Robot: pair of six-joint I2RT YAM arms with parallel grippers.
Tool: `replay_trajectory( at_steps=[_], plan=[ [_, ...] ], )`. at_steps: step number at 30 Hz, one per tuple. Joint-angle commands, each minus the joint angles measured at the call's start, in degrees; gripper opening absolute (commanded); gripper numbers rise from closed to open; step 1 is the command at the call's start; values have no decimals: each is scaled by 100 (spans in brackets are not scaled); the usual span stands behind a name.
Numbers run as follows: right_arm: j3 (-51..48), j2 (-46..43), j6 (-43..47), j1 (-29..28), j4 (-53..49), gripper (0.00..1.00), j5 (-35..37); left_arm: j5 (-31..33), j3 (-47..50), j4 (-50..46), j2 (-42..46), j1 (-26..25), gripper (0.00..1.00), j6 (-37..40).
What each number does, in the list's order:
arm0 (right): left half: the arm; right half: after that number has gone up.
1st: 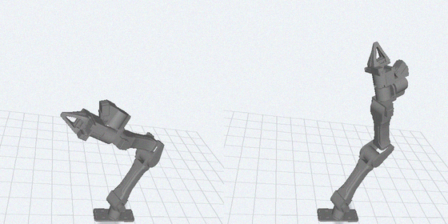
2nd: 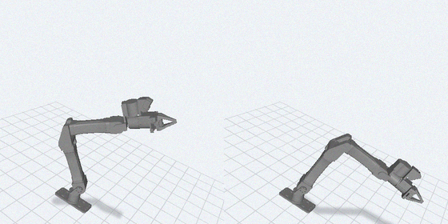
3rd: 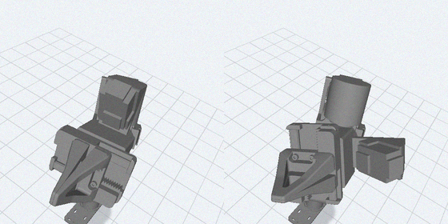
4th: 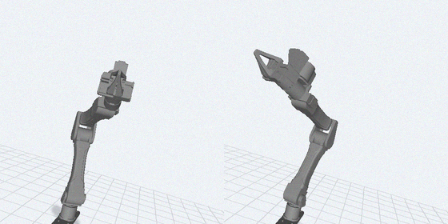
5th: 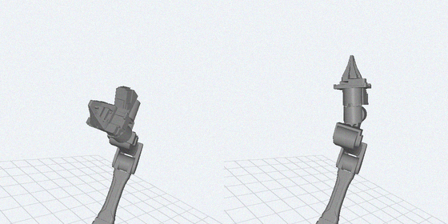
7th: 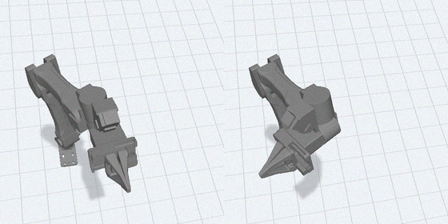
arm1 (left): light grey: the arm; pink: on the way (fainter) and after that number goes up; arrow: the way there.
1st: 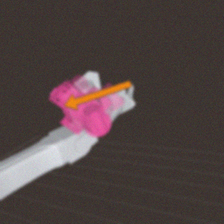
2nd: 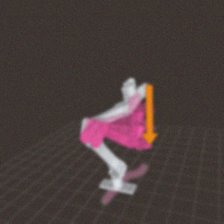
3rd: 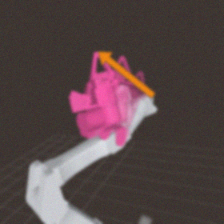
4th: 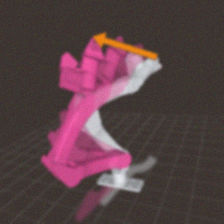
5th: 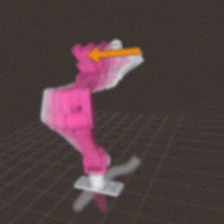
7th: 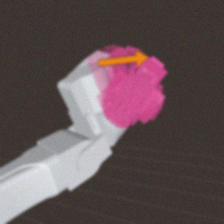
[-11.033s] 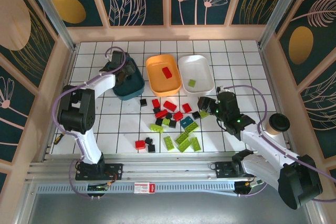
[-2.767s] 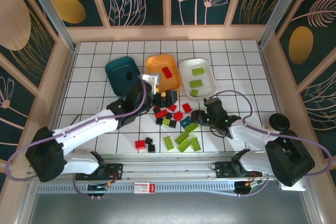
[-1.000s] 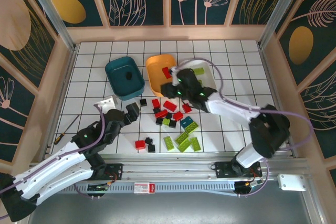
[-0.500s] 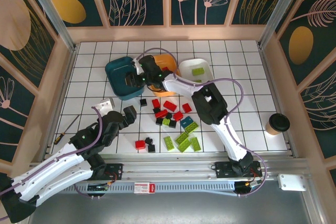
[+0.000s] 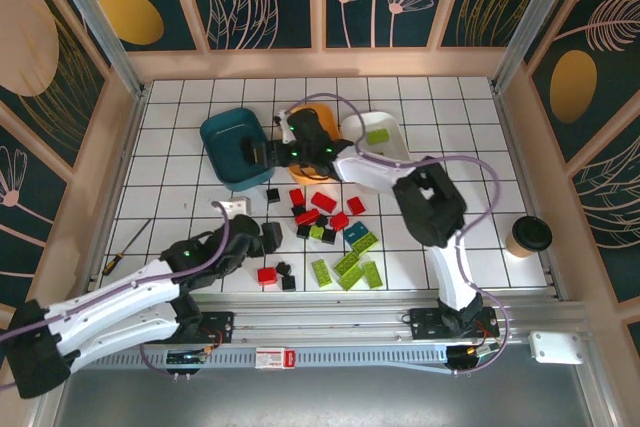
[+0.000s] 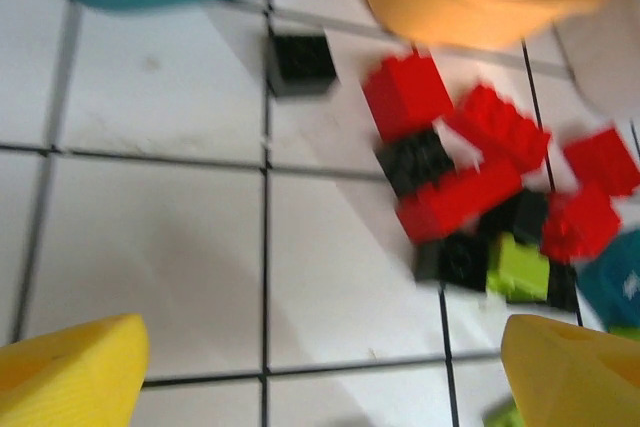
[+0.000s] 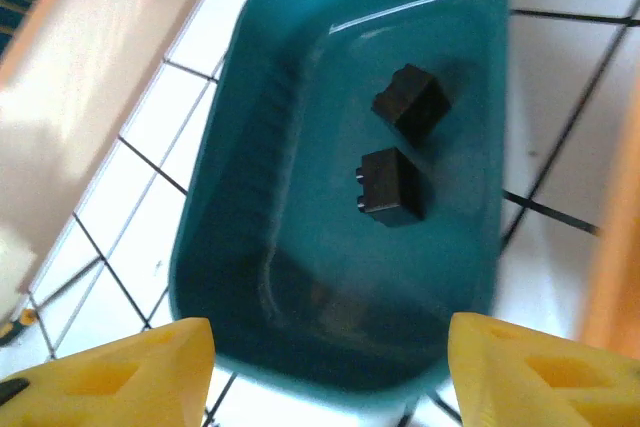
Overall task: Sort the legos into containers by color
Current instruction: Place the lego in the container, then pick up the lego from the middle-left of the table.
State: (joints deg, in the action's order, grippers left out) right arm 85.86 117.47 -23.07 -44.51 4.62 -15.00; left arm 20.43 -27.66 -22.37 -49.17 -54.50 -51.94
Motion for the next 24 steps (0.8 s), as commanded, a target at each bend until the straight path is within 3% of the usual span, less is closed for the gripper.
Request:
replay_trajectory(
  at_steps=[1, 6, 9, 13, 24],
  plan=[
    [-963, -915, -189, 108, 794, 63, 221, -370, 208, 204, -244, -310, 86, -296],
    [-2278, -1779, -144, 118, 867, 63, 559, -716, 522, 232, -121, -491, 83, -592],
    [-3029, -2251, -219, 113, 910, 63, 700, -816, 555, 105, -163, -564, 77, -658],
    [-3806, -2873, -259, 118, 864, 63, 837, -795, 473, -292, -148, -827, 80, -720],
    [-4790, -3977, -400, 161, 752, 64, 1219, -551, 525, -714, -302, -1315, 77, -1065]
  ],
)
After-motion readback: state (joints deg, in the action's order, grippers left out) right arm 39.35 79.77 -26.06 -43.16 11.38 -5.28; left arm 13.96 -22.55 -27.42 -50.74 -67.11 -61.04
